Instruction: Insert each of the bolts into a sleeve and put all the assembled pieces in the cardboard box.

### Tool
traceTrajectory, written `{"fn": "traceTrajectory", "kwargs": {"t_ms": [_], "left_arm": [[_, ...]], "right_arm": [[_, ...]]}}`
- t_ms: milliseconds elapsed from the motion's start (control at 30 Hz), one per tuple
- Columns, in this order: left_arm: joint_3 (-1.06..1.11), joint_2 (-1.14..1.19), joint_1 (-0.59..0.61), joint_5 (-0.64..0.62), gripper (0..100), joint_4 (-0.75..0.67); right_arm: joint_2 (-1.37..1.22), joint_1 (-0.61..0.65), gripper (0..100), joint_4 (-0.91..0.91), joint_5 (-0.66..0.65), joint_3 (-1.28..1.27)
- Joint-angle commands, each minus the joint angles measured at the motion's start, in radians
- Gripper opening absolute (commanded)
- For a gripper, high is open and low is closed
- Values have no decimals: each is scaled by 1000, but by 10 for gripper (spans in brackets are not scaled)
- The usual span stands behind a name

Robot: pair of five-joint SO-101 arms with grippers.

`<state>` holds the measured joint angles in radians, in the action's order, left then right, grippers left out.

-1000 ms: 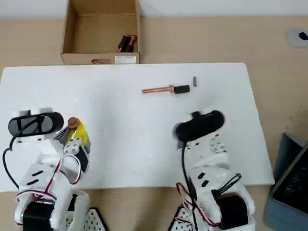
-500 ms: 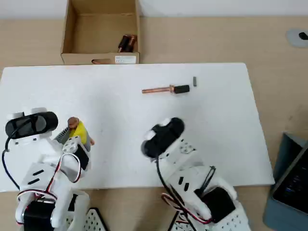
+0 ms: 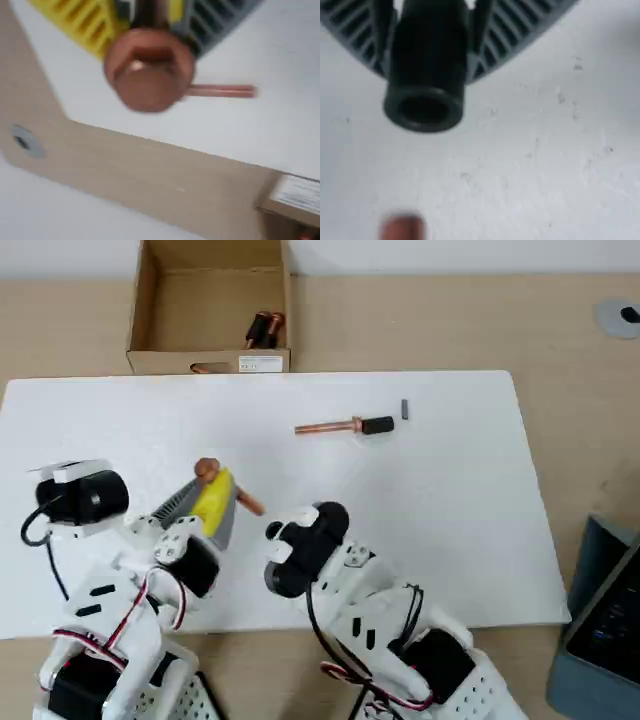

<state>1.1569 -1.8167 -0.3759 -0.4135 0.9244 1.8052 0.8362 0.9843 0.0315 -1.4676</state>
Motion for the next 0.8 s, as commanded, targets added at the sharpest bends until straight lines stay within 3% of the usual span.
{"fn": "traceTrajectory", "kwargs": {"t_ms": [0, 767], "left_arm": [[-3, -7, -51, -11, 1, -29], [78, -7, -104, -5, 1, -23]], "right_arm": [[147, 12, 9, -46, 8, 18], [147, 12, 9, -63, 3, 73]]}}
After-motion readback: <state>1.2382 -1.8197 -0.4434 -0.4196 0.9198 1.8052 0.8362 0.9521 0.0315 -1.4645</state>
